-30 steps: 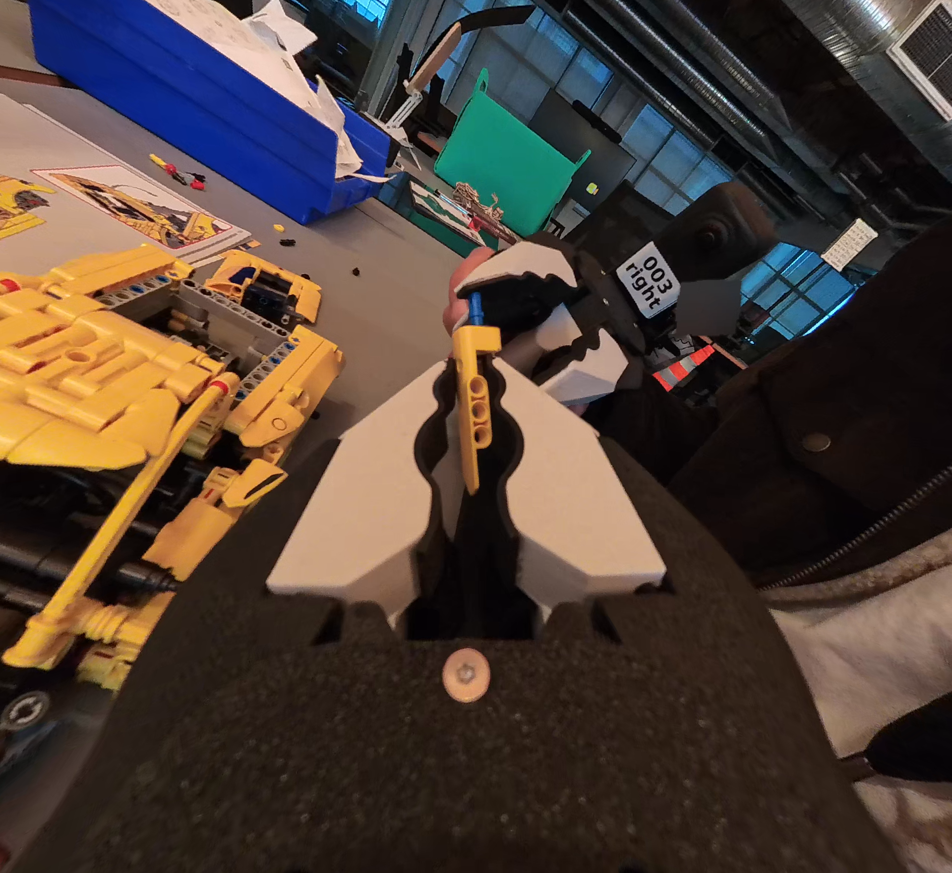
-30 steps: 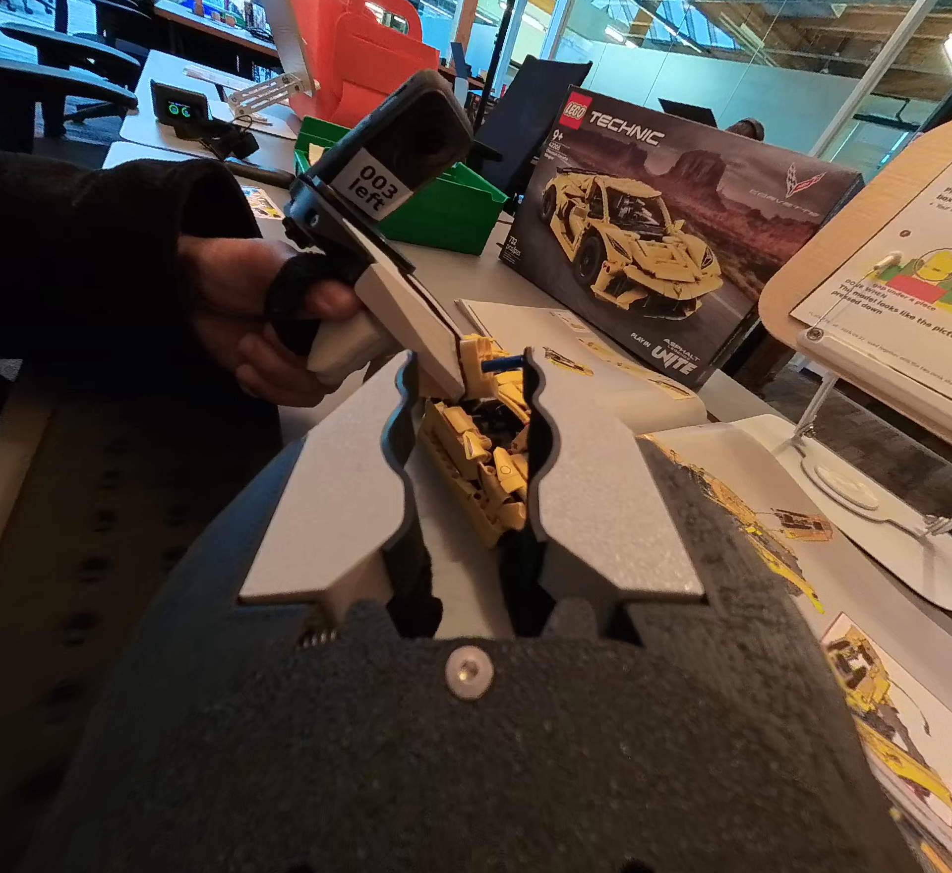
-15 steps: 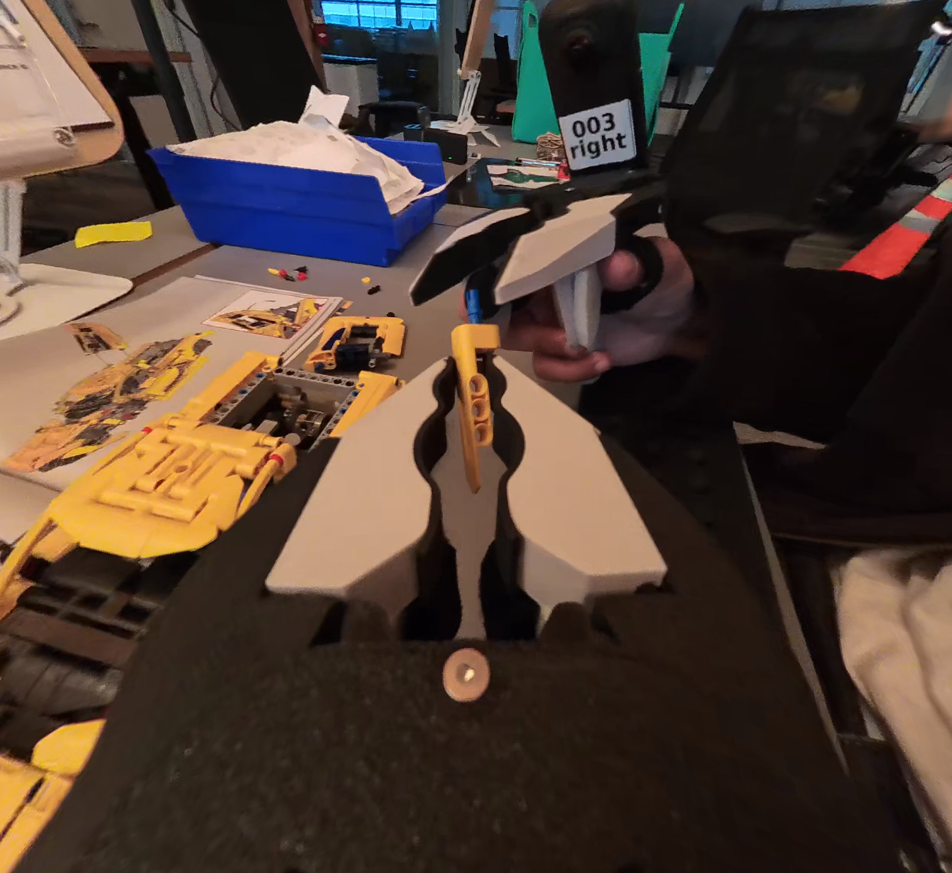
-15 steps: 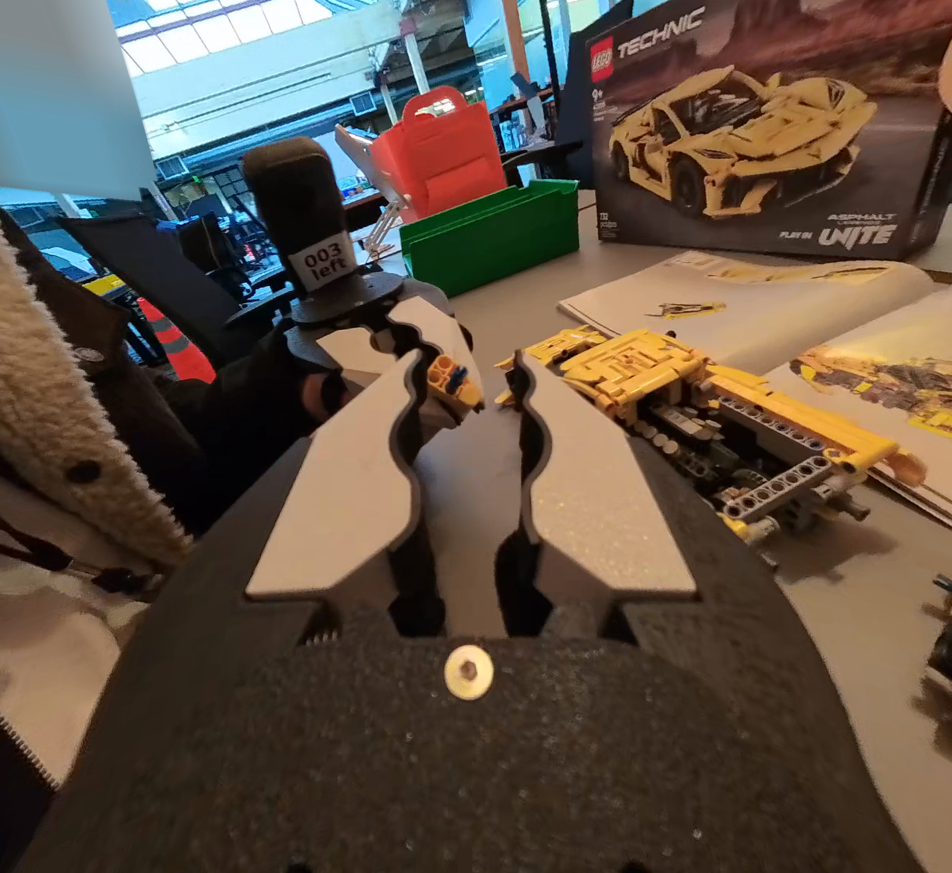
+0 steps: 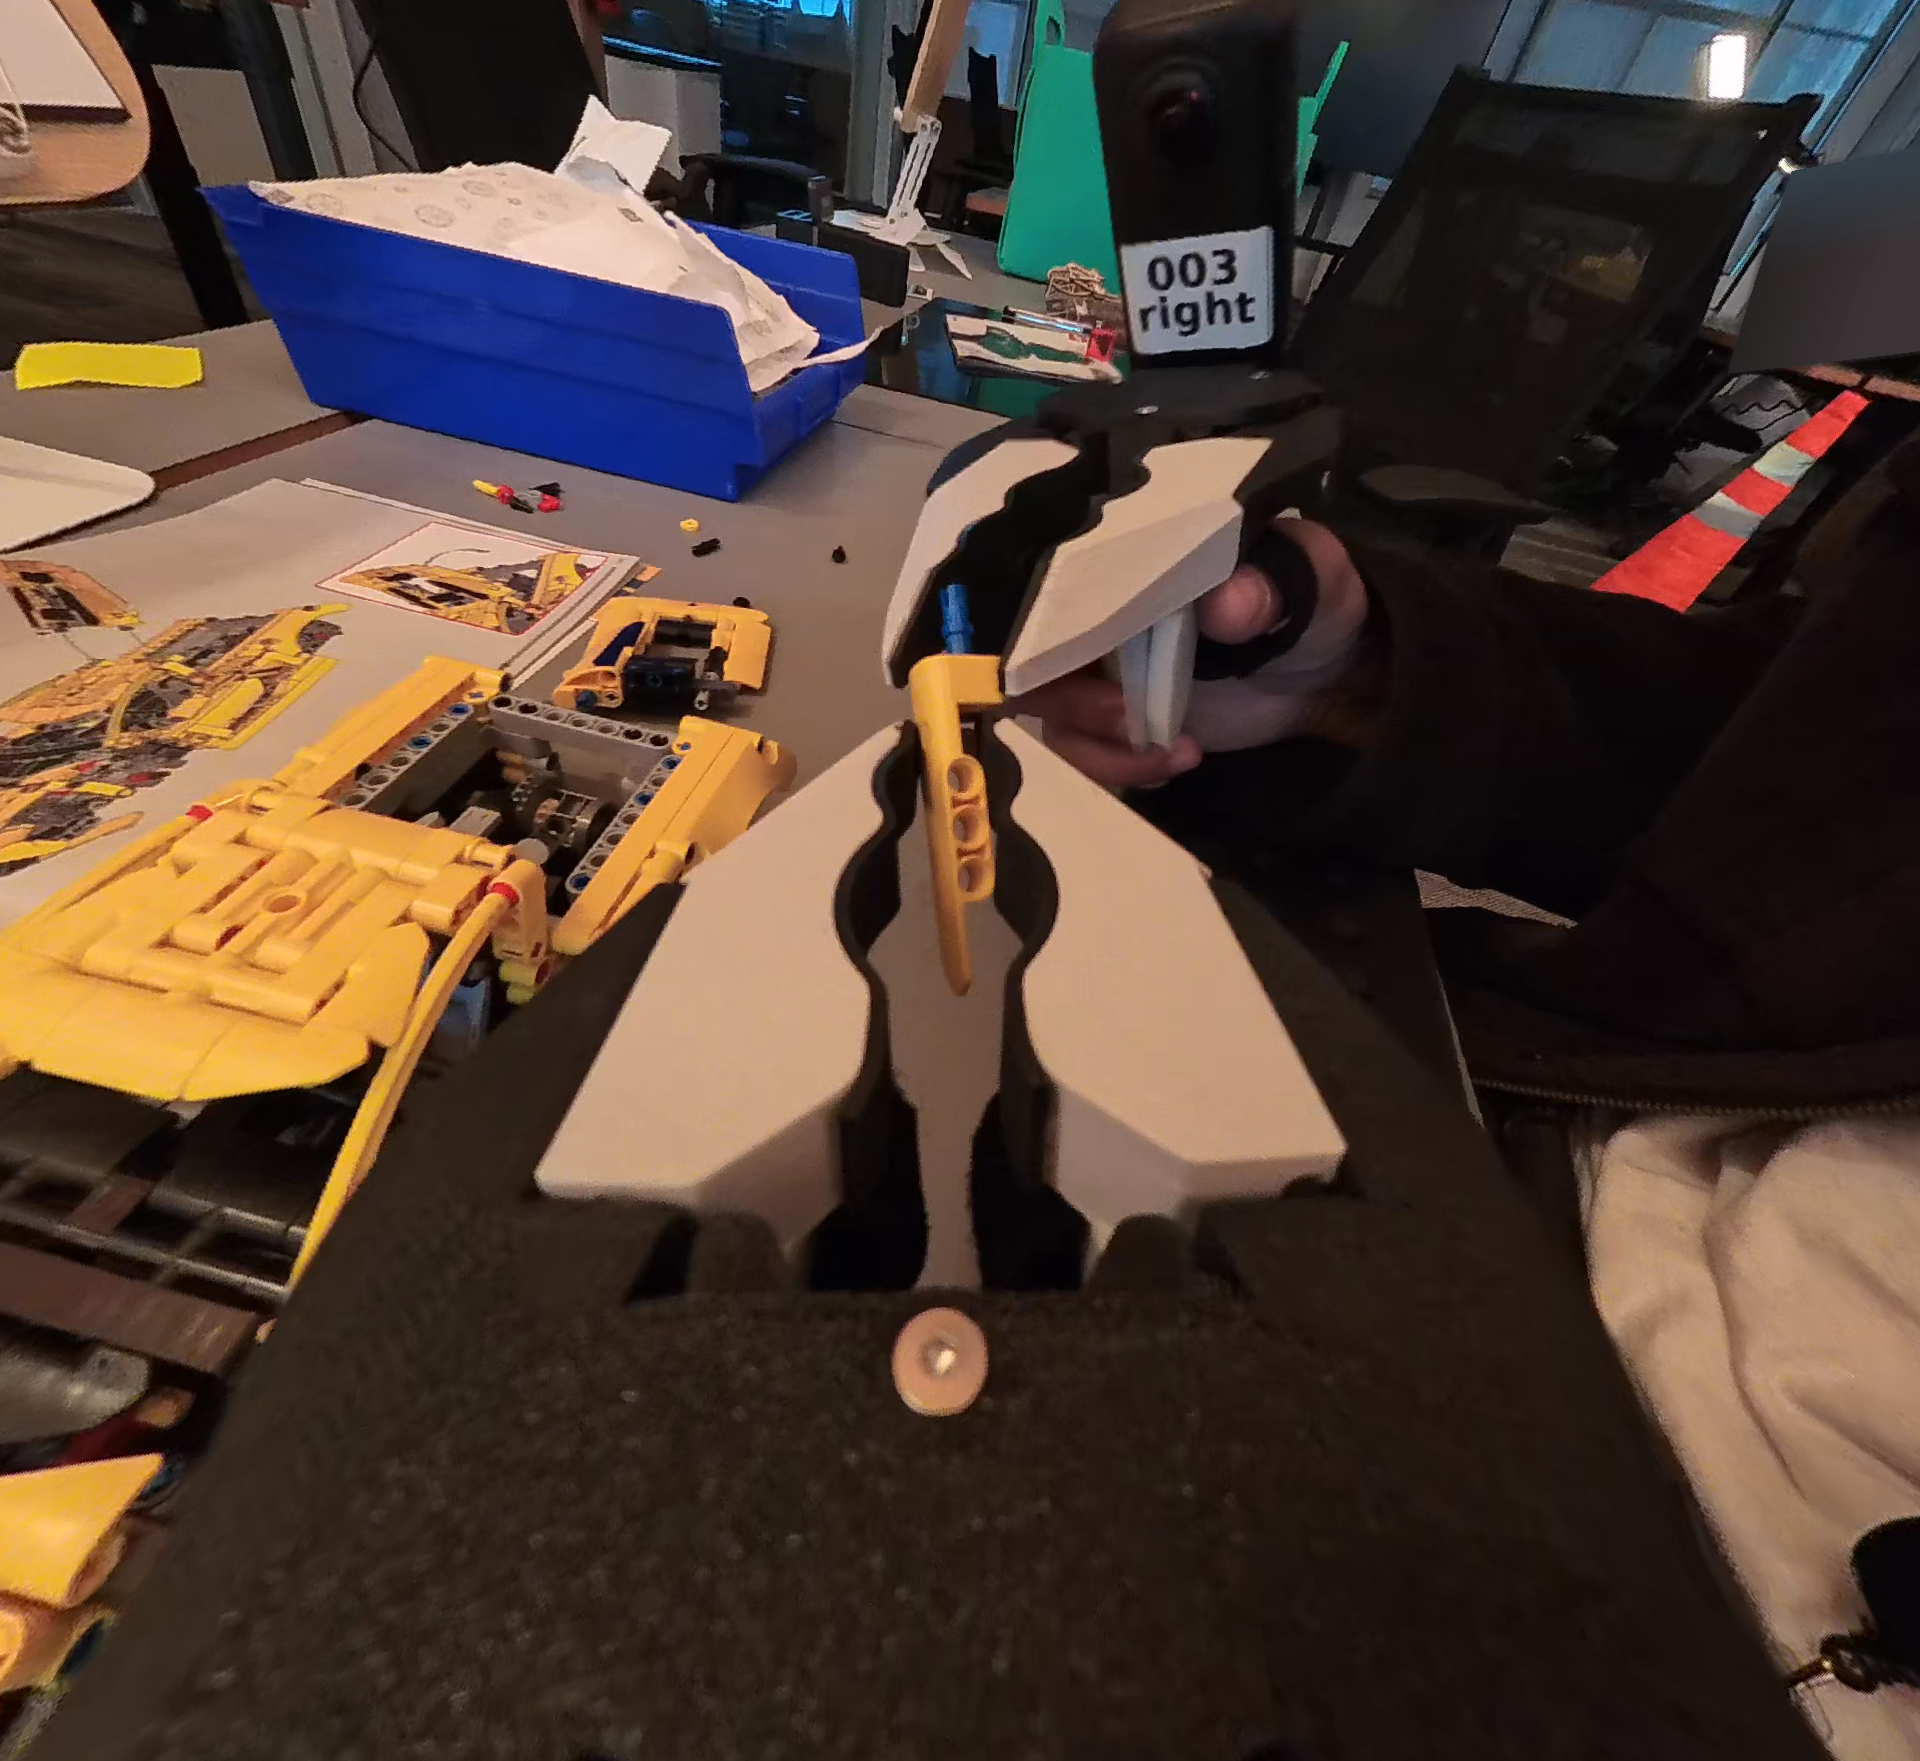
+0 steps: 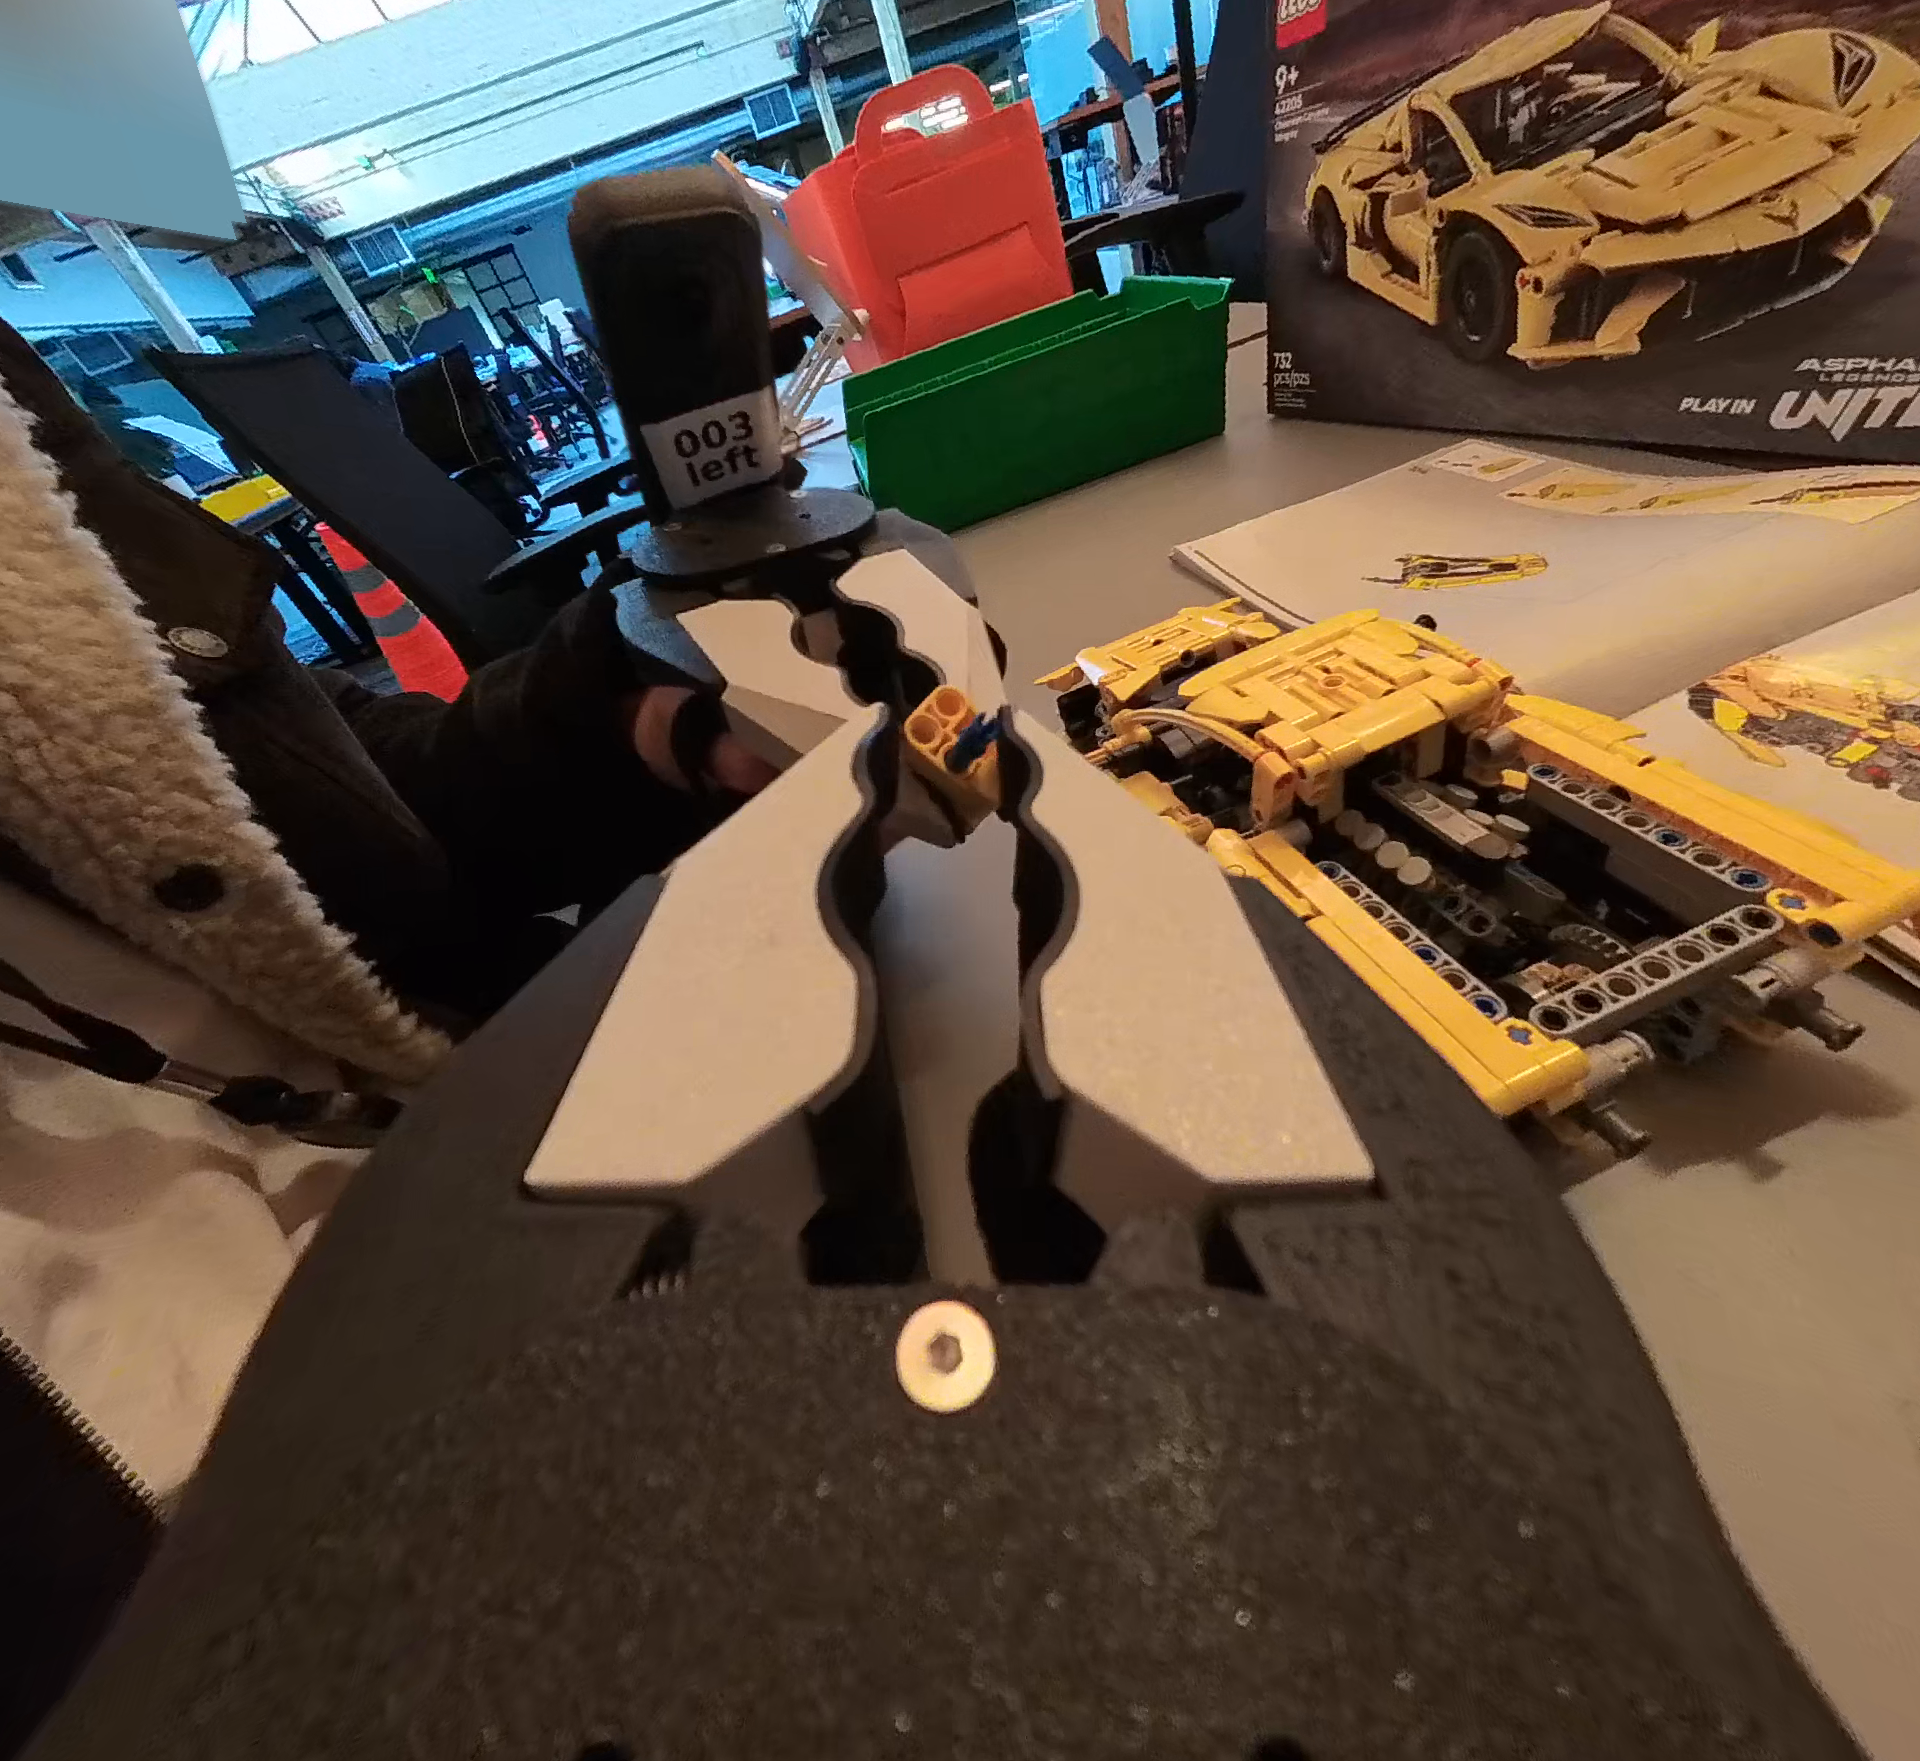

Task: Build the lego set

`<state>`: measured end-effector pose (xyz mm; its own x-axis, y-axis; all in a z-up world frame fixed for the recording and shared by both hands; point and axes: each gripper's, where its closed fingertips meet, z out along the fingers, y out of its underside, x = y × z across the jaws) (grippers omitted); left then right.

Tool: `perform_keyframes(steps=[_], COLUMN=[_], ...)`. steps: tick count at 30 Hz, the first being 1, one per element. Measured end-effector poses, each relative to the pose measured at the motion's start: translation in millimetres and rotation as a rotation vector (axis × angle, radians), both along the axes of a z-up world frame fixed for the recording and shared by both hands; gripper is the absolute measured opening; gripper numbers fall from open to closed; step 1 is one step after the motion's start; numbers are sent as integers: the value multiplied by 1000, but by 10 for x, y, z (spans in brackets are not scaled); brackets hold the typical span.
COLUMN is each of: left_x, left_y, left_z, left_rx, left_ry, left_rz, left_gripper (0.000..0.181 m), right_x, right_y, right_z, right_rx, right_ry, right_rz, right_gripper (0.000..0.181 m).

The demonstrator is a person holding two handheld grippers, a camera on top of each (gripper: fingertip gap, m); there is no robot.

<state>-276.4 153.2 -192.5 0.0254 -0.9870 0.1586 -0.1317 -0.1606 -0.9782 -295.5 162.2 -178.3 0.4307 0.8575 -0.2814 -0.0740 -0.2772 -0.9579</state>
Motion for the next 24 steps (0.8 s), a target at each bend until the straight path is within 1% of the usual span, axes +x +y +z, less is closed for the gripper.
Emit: perform_keyframes(steps=[4,10,11,13,15,17,20,22,24], left_x=[8,-22,-30,-61,-127,-237,-515,-743,-977], left_y=[31,147,176,232,321,416,562,627,637], left_z=[-19,-33,-44,-71,-92,-91,-108,-68,-22], left_rx=[-2,-56,-62,-67,-75,-85,-67,-59,-63], left_ry=[7,2,7,20,29,30,52,47,40], left_rz=[16,63,76,104,152,202,299,365,420], left_gripper=[10,11,11,12,12,12,12,11,11], right_x=[29,197,220,264,297,332,501,609,712], right_y=[28,140,156,170,173,156,179,158,132], right_z=[-7,74,67,76,-21,-240,-504,-678,-797], right_rx=[7,52,73,172,279,377,539,553,500], right_ry=[-20,-10,-40,-150,-367,-682,-1162,-1383,-1490], right_rz=[-17,-125,-150,-214,-264,-263,-295,-271,-280], right_gripper=[18,17,17,17,17,17,17,17,17])
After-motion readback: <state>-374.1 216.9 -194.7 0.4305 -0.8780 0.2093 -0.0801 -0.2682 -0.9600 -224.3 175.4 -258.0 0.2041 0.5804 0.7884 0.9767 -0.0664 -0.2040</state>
